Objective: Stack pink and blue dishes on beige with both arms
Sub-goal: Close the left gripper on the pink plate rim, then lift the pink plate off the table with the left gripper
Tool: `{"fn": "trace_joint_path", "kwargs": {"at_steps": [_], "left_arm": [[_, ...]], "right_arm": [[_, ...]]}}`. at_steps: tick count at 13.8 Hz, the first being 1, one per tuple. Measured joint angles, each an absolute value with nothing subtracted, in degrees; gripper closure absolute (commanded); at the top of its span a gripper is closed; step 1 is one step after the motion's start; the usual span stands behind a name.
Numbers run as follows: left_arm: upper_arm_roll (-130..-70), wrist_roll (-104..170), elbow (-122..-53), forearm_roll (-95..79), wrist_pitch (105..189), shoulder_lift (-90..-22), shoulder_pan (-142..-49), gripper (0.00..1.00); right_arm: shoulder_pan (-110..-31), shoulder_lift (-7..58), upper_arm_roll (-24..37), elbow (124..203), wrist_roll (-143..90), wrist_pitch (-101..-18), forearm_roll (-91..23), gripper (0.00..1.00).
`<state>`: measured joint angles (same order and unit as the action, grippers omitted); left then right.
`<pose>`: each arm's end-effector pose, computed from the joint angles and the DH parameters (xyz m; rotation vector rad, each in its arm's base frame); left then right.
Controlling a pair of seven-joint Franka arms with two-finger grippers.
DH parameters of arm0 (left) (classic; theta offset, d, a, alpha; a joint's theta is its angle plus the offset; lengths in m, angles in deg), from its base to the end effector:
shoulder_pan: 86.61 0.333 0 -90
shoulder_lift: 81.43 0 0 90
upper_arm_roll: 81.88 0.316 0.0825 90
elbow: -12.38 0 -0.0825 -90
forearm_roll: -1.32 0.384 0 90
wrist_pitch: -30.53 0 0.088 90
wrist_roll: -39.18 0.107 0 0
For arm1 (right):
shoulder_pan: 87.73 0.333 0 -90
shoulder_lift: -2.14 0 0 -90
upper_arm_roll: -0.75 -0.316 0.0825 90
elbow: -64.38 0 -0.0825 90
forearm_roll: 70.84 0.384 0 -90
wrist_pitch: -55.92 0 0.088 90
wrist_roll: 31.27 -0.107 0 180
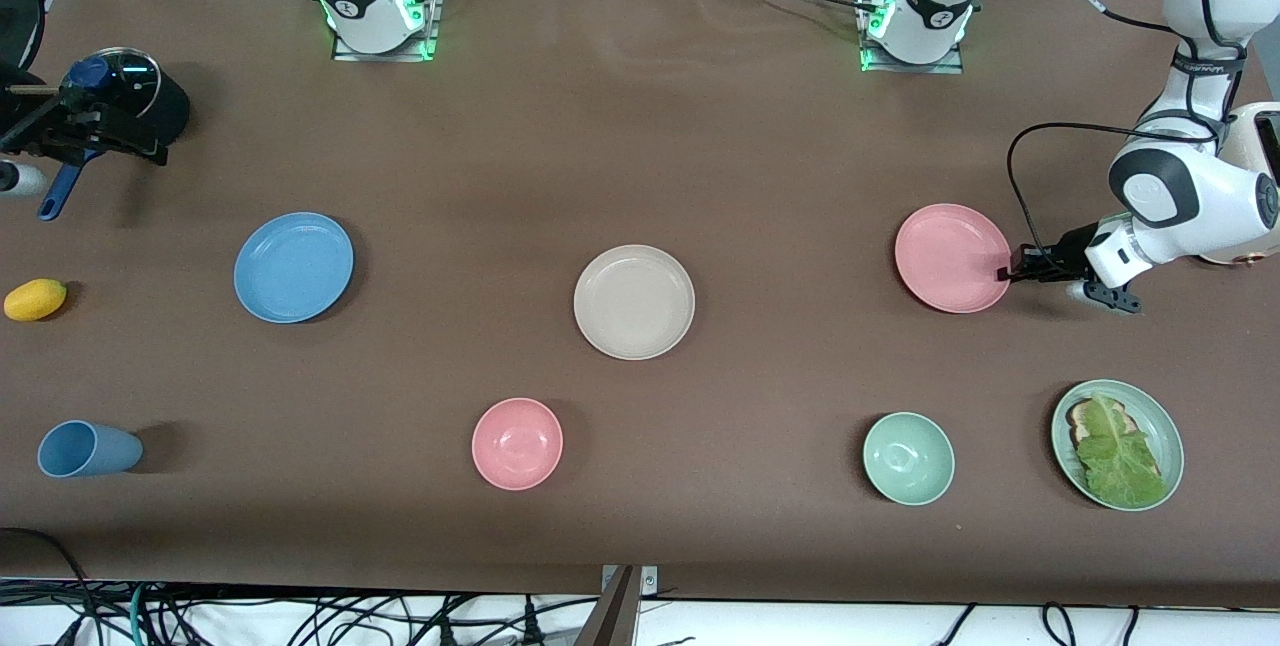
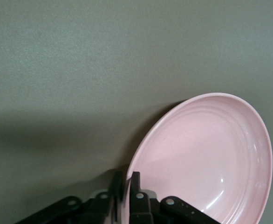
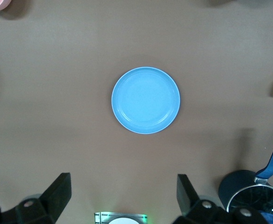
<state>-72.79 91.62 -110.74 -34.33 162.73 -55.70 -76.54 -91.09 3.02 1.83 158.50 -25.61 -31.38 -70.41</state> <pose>0.5115 0.1681 0.1723 2.7222 -0.1363 -0.0270 0.5484 -0.0417 0.5786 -3.1155 -0.0329 0.2079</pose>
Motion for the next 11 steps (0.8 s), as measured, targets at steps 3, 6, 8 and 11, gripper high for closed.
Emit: {"fn": "trace_joint_path", "kwargs": {"at_steps": [3,6,8,11], "left_arm": [[-72.6,91.8,-110.8,-34.4,162.7,-55.7,-76.8,1.0],[-70.2,91.8,-109.9,-34.4,159.5,-56.3,-79.0,1.0],[-68.2,91.4,-108.0,-34.4,155.0,-58.0,-81.2,1.0],[-66.5,84.4,-103.5,-29.7,147.9,-62.2,-85.0,1.0]], "right_arm": [[-91.1,3.0,1.8,158.5,-25.6,-31.4,-70.4,0.0],[-91.1,3.0,1.8,158.5,-25.6,-31.4,-70.4,0.0],[-91.1,3.0,1.8,158.5,-25.6,-31.4,-70.4,0.0],[-91.1,3.0,1.8,158.5,-25.6,-31.4,-70.4,0.0]]}}
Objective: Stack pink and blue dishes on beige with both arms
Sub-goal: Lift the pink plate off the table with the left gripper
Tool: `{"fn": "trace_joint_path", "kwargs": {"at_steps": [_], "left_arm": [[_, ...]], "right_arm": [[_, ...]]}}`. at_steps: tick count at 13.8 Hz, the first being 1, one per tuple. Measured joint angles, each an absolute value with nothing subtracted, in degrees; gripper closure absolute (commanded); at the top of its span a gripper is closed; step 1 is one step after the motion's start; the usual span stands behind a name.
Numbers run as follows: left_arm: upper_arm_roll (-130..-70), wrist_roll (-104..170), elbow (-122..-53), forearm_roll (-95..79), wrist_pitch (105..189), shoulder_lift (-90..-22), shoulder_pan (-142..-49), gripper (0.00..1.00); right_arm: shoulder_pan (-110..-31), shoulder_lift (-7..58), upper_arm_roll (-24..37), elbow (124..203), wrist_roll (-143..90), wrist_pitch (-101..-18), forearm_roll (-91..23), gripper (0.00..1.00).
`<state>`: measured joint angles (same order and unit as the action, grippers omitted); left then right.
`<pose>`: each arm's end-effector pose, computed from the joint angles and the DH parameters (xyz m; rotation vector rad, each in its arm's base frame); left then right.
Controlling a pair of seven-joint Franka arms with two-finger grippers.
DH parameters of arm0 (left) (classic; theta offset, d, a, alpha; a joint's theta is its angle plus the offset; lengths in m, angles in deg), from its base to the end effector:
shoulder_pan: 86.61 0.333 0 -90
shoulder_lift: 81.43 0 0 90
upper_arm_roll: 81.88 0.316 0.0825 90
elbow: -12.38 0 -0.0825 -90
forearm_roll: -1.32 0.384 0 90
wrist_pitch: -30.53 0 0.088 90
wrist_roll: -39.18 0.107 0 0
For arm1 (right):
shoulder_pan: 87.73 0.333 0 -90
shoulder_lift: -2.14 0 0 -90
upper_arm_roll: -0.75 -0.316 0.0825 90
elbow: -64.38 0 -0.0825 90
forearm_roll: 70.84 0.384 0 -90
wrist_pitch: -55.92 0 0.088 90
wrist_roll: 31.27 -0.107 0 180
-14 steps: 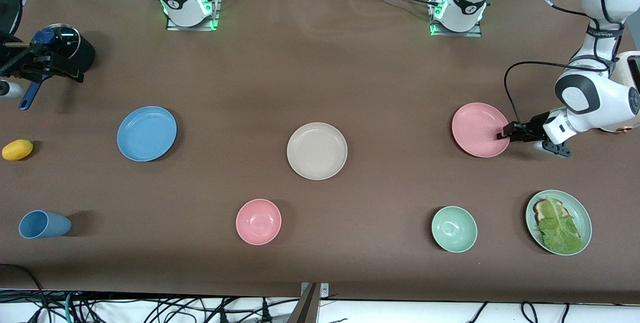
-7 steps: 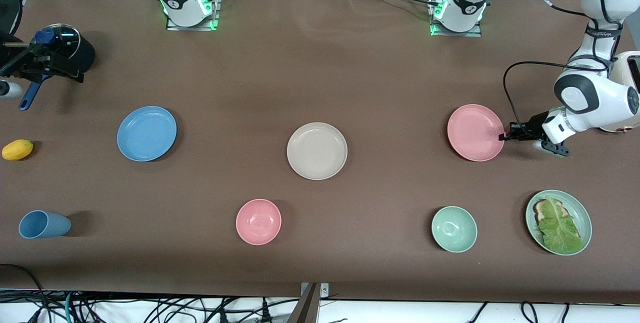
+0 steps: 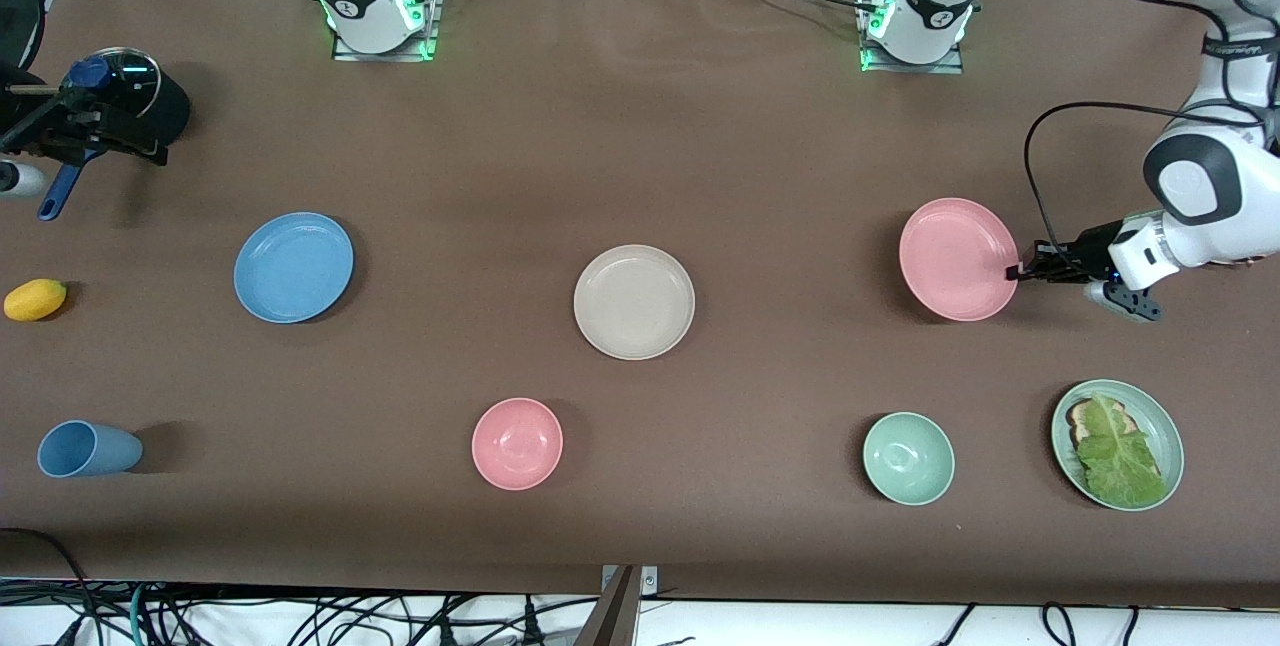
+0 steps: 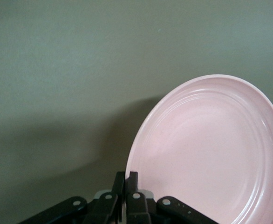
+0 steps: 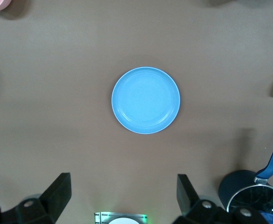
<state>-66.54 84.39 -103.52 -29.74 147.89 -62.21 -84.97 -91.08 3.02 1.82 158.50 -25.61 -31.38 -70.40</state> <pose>0.5526 0.1364 0.2712 2.6866 -0.2298 -0.0774 0.5484 -0.0415 0.5786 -3.1153 -0.0334 0.2078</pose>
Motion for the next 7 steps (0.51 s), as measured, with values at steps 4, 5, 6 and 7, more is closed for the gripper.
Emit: {"fn": "trace_joint_path", "kwargs": {"at_steps": [4,5,6,7], "left_arm": [[-66.5,69.9,-93.5,-24.0,135.5,-66.5,-89.2,1.0],[-66.5,66.2,-91.6,-23.2,133.9,-67.1,-90.8,1.0],[-66.6,62.4,-89.9,-22.8,132.7,-67.6,-92.7,1.0],[-66.7,58.7,-88.6,-22.7,132.0,-67.9,-94.8,1.0]], "right_arm": [[-91.1,3.0,1.8,158.5,-25.6,-31.4,-70.4,0.0],[-91.1,3.0,1.8,158.5,-25.6,-31.4,-70.4,0.0],[-91.1,3.0,1.8,158.5,-25.6,-31.4,-70.4,0.0],[-91.1,3.0,1.8,158.5,-25.6,-31.4,-70.4,0.0]]}}
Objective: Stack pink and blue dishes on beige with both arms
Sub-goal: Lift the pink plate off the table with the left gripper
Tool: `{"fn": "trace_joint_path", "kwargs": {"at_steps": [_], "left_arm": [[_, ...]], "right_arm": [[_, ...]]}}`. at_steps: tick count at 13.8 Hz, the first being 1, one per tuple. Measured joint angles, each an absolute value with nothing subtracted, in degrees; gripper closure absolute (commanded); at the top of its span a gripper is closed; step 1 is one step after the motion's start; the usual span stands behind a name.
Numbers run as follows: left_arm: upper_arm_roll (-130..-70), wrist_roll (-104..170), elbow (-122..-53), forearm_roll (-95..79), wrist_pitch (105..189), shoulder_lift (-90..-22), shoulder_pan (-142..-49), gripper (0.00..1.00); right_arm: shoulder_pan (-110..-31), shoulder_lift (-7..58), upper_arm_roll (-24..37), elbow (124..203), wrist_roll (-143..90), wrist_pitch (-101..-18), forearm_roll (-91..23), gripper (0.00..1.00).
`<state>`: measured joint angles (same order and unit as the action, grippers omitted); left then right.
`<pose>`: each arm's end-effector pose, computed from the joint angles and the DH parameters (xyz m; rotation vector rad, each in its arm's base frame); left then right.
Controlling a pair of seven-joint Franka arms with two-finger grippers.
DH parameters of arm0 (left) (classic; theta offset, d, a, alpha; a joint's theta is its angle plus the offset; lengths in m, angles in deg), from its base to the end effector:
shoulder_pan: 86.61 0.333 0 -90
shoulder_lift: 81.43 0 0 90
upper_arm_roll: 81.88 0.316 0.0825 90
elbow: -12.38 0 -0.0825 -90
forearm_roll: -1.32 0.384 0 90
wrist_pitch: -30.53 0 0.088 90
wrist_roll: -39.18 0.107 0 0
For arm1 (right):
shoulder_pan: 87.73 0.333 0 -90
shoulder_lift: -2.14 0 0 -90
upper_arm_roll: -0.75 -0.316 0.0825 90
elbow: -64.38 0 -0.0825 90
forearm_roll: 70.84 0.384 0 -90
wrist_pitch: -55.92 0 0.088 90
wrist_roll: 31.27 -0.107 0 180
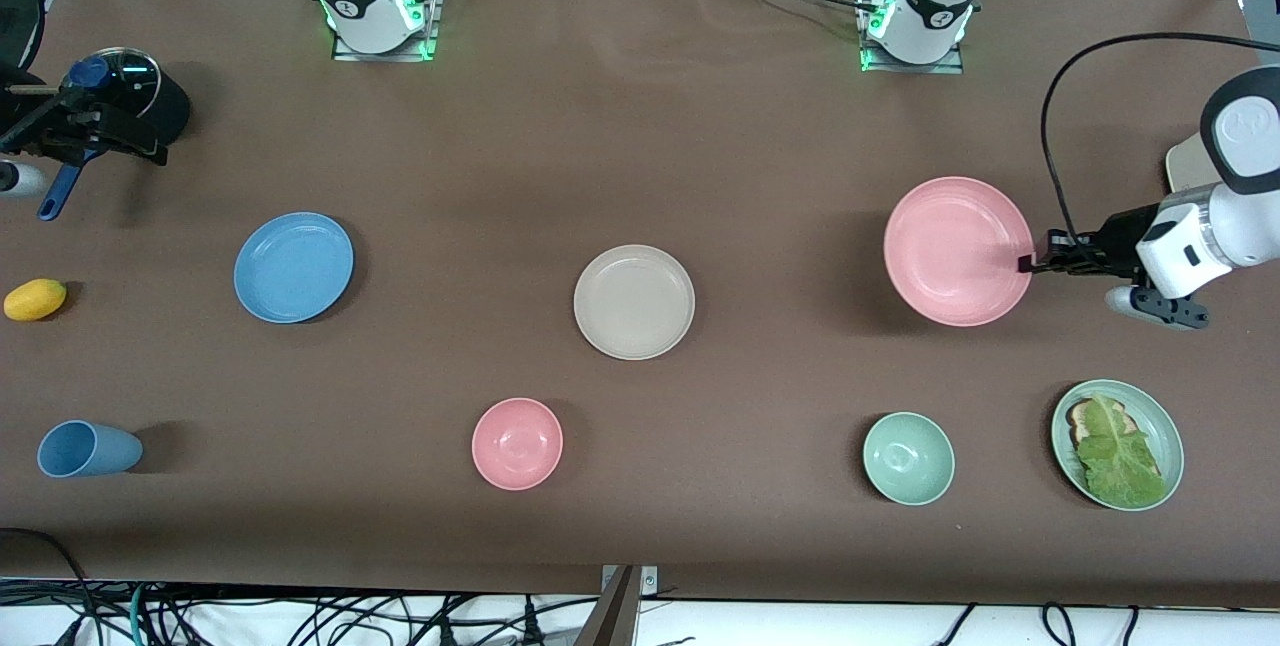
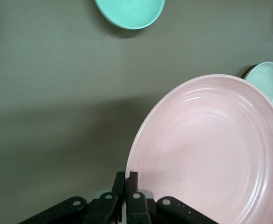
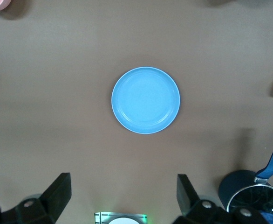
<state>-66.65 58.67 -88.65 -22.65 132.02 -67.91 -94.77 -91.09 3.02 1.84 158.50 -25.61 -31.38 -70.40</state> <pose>0.6023 0.0291 0.4216 2.7562 -0.1208 -0.1820 0.5484 -0.0417 0.5786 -3.1153 -0.0326 0.2078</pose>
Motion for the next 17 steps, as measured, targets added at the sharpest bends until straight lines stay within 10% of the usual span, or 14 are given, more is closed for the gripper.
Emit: {"fn": "trace_joint_path", "kwargs": {"at_steps": [17], "left_arm": [[-73.9,15.9,-87.0,-22.5,155.5,-55.6,-120.8,1.0]], "right_arm": [[-91.1,3.0,1.9,158.5,-25.6,-31.4,-70.4,0.0]]}}
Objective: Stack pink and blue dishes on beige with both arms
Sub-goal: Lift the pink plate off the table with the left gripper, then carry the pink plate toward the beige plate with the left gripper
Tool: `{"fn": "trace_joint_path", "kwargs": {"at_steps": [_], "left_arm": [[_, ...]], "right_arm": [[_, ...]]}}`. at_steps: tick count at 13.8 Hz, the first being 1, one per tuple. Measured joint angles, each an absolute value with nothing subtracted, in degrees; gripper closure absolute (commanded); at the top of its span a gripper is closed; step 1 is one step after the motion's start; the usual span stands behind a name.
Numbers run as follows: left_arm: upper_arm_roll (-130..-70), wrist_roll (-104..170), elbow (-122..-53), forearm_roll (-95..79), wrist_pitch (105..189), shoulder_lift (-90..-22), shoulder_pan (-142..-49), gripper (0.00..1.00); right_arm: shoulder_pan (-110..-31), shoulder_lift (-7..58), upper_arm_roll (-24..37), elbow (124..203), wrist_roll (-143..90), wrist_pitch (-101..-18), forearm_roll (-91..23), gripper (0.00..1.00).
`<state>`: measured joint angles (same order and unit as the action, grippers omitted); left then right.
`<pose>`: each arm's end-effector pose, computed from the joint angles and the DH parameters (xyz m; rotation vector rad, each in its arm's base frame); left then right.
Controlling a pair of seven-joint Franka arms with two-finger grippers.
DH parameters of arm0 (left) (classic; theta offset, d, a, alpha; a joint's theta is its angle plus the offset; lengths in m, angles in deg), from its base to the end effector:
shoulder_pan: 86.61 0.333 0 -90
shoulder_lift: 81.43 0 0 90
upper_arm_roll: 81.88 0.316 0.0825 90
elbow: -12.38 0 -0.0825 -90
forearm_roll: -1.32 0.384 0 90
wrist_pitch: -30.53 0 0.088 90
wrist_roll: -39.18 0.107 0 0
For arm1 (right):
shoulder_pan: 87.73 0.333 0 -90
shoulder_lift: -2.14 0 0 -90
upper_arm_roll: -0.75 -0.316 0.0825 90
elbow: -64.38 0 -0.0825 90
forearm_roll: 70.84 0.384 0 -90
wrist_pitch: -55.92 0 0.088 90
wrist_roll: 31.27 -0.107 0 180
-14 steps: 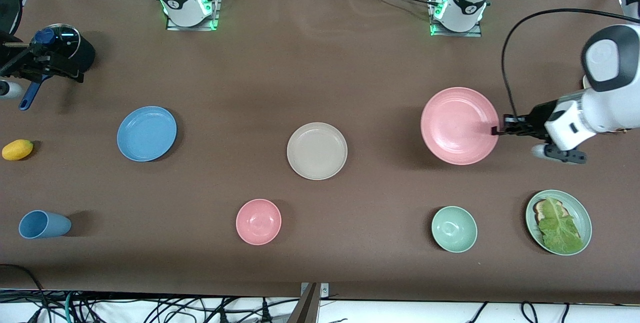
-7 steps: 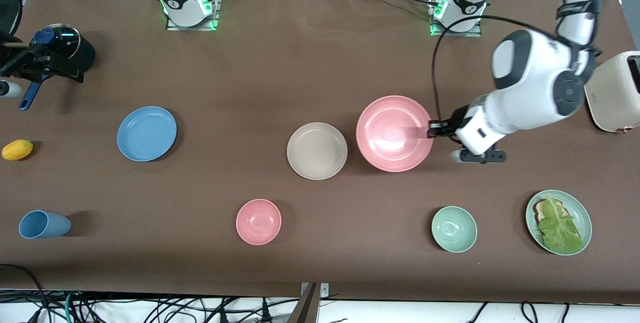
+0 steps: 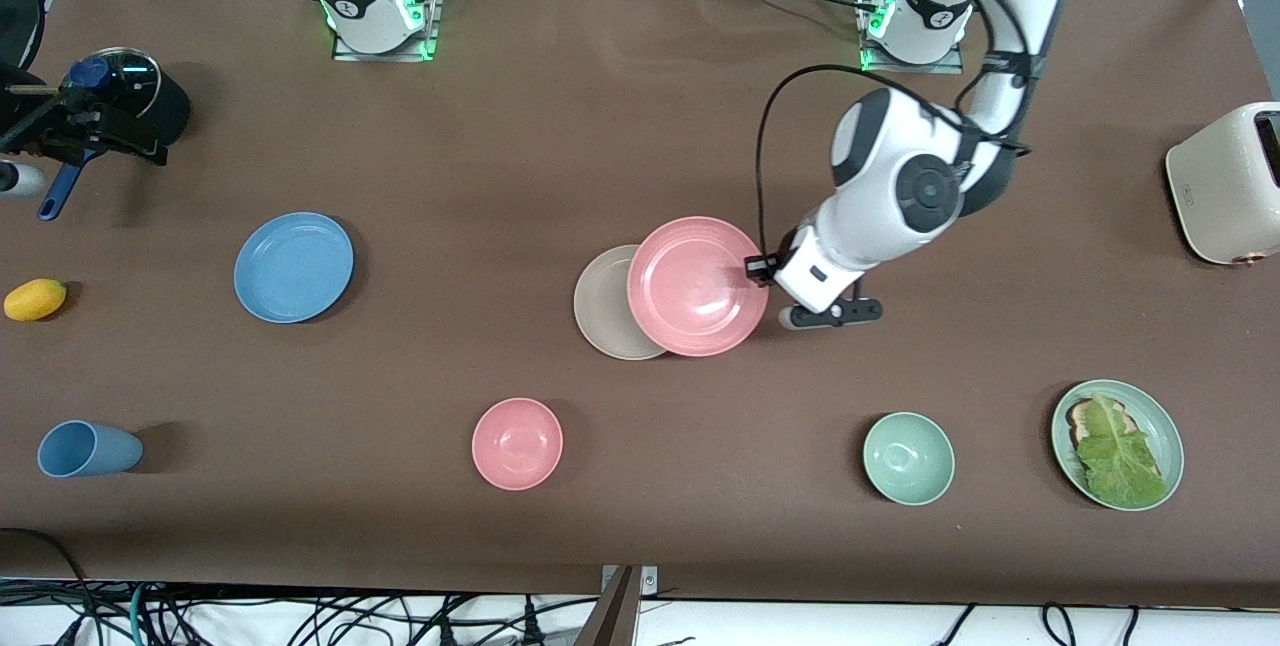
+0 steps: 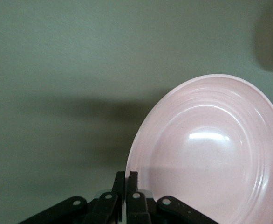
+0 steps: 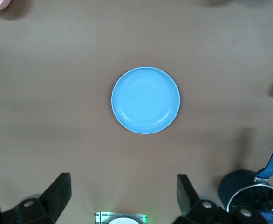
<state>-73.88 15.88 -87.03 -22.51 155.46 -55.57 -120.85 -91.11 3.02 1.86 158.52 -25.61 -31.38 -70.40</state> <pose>0.5835 -0.3140 0.3237 2.8707 0.2511 -0.1657 0.5483 -0.0421 0.5784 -3.1152 -0.0315 0.2084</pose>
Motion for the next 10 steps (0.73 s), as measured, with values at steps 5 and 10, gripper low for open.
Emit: {"fn": "trace_joint_path", "kwargs": {"at_steps": [5,10], "left_arm": [[-73.8,11.1,-90.1,-22.5,162.9,-53.1,-125.8,1.0],[-73.8,5.4,-90.8,-22.5,168.8,-49.7,-130.4,1.0]], "right_arm": [[-91.1,3.0,1.9,158.5,-25.6,-31.4,-70.4,0.0],[-91.1,3.0,1.9,158.5,-25.6,-31.4,-70.4,0.0]]}}
